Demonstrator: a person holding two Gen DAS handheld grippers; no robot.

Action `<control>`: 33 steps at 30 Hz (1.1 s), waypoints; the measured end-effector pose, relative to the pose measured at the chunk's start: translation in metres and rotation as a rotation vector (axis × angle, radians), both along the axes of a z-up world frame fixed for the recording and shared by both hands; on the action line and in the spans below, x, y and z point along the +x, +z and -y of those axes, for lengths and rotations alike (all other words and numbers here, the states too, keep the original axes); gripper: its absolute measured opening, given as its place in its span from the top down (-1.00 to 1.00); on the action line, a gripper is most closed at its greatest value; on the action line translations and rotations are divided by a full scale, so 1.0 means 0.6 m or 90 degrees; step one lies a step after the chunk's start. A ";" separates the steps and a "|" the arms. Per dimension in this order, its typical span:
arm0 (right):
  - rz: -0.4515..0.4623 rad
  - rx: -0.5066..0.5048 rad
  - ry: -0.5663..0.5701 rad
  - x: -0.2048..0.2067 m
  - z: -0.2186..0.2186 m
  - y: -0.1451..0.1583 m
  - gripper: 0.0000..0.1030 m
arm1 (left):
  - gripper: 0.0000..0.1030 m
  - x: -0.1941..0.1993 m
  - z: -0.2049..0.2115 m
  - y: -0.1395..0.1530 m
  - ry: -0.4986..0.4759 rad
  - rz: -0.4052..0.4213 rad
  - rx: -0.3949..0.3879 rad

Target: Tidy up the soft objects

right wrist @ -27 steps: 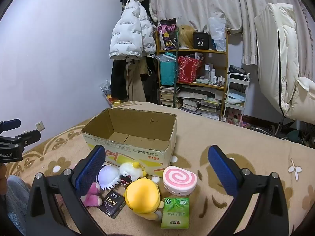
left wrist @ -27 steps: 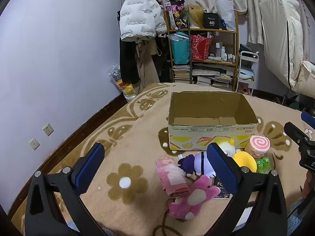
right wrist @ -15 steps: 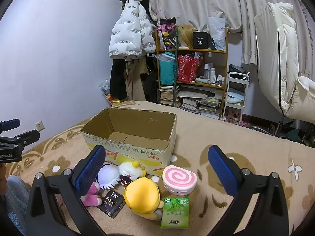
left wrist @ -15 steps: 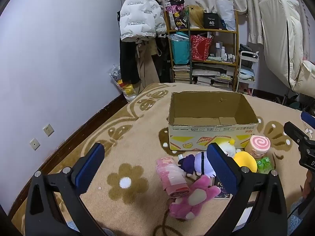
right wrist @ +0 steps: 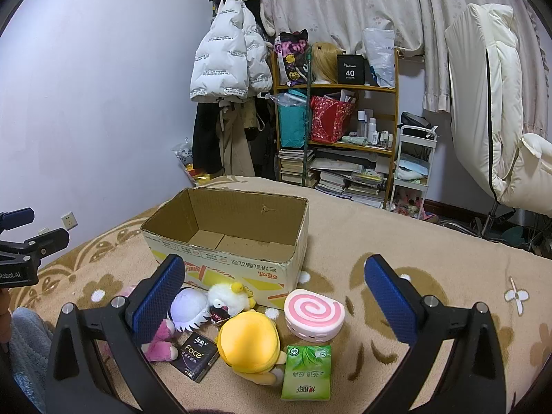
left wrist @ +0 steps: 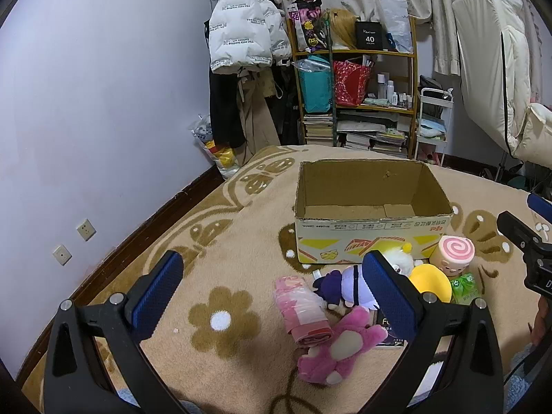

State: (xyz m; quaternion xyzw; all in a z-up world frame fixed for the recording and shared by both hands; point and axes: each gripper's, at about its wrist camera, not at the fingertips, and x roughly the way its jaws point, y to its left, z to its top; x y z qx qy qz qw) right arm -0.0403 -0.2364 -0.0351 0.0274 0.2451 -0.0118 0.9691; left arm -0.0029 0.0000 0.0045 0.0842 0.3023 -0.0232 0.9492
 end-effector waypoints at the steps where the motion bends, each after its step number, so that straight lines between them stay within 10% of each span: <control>1: 0.000 0.000 0.000 0.000 0.000 0.000 -1.00 | -0.99 0.000 0.000 0.000 0.000 0.000 0.001; 33: -0.003 0.000 0.000 0.001 0.000 0.000 -1.00 | -0.99 -0.002 -0.004 -0.007 0.001 0.000 0.005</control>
